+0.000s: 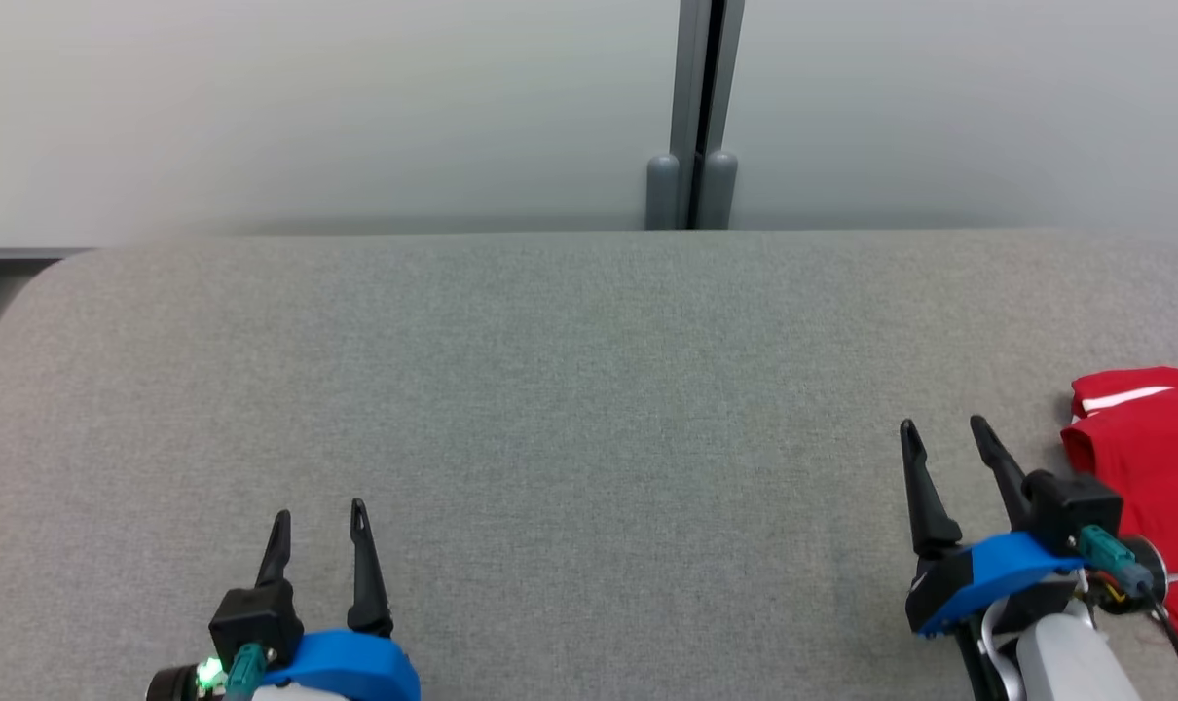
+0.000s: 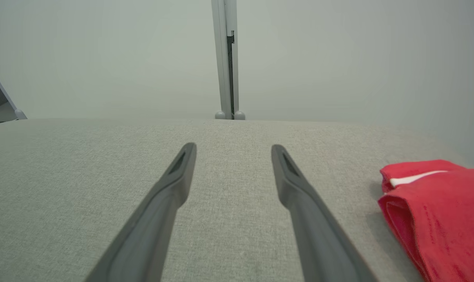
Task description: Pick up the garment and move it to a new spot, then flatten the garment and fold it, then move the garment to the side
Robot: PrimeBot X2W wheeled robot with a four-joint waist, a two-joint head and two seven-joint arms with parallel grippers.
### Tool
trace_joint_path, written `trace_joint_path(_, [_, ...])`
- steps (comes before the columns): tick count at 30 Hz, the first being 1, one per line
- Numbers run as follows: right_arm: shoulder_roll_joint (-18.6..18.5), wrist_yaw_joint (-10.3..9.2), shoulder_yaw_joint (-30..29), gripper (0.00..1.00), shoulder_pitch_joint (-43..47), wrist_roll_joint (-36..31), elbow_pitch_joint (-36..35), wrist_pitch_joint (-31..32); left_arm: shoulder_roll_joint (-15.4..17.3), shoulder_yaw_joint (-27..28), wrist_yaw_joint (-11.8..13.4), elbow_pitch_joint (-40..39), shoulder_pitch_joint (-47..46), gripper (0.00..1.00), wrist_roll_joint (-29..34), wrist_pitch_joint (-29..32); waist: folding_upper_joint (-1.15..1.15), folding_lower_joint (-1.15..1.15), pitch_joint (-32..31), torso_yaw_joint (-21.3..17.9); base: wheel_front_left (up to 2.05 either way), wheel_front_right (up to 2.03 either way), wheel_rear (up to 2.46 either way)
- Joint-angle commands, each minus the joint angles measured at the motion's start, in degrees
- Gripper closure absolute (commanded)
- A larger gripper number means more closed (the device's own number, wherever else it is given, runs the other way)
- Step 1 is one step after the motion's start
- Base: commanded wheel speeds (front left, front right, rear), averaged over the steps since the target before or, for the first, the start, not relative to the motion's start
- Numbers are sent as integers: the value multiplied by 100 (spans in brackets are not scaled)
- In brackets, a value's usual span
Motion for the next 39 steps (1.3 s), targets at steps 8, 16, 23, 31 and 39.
trace_joint_path(8, [10, 1, 272, 0, 377, 412, 26, -20, -4, 141, -100, 41, 280, 0, 30, -13, 1, 1, -301, 33, 0, 0, 0])
trace_joint_path(16, [9, 1, 371, 0, 409, 455, 46, -20, -4, 188, -246, -60, 348, 0, -81, -13, 1, 1, -342, 20, 0, 0, 0])
trace_joint_path(23, [37, 0, 284, 100, 375, 678, 222, 143, -5, 252, -285, 143, 350, 100, -311, 125, 0, 1, -344, 18, 0, 0, 0])
trace_joint_path(31, [33, 0, 223, 100, 462, 1712, -20, 391, -5, 398, -430, 15, 276, 100, -1267, 371, 0, 1, -341, 4, 0, 0, 0])
trace_joint_path(39, [30, 0, 186, 100, 538, 2536, -225, 570, -5, 517, -547, -93, 222, 100, -2035, 565, 0, 1, -338, -9, 0, 0, 0])
